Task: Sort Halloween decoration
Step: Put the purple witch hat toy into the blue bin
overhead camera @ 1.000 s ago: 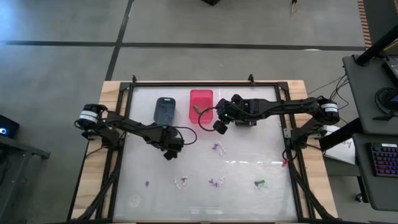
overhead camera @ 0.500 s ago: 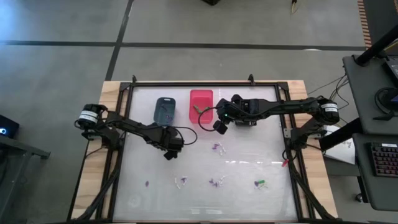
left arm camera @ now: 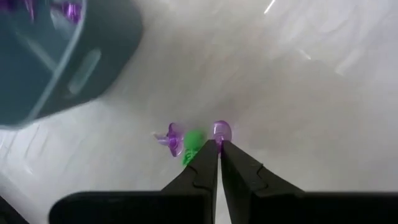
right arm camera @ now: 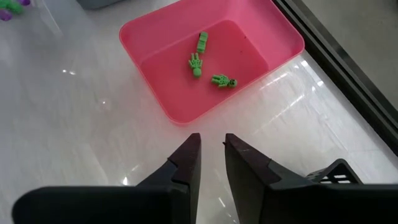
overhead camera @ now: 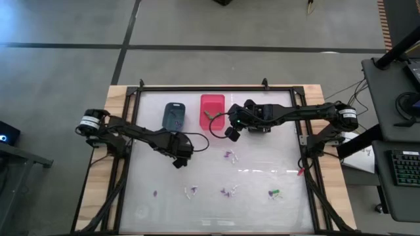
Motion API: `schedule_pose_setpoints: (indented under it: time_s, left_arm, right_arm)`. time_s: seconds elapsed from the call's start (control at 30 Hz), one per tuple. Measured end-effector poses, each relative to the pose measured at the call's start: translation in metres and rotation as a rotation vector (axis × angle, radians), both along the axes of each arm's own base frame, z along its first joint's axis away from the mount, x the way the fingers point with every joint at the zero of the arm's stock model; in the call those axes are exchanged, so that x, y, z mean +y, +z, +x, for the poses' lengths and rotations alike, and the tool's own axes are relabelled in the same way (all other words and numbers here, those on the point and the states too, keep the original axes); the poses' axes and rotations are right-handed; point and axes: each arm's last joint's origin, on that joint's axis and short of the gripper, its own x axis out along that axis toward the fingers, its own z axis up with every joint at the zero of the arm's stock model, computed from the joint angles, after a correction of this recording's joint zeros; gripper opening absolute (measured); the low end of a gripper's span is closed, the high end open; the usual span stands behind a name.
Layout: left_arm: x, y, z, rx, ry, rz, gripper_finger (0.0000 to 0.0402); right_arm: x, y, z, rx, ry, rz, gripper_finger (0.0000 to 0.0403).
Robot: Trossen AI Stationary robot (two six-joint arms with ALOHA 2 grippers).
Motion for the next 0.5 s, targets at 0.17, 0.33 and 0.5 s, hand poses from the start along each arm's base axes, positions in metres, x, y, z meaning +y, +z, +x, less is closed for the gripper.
schedule_pose_setpoints:
  time_s: [0.17, 0.33, 0.5]
  left_arm:
    - [-0.005, 0.031, 0.0, -0.088, -0.152, -0.007, 0.0]
    - [0.008, 0.067, -0.008, -0.217, -0.219, 0.099, 0.0]
    - [0.044, 0.09, -0.021, -0.277, -0.132, 0.215, 0.0]
  right_arm:
    - [0.0, 0.0, 0.0, 0.001, 0.001, -0.001, 0.0061]
    - [0.0, 0.0, 0.0, 0.001, 0.001, 0.0, 0.0061]
    - [0.0, 0.0, 0.0, 0.001, 0.001, -0.001, 0.0061]
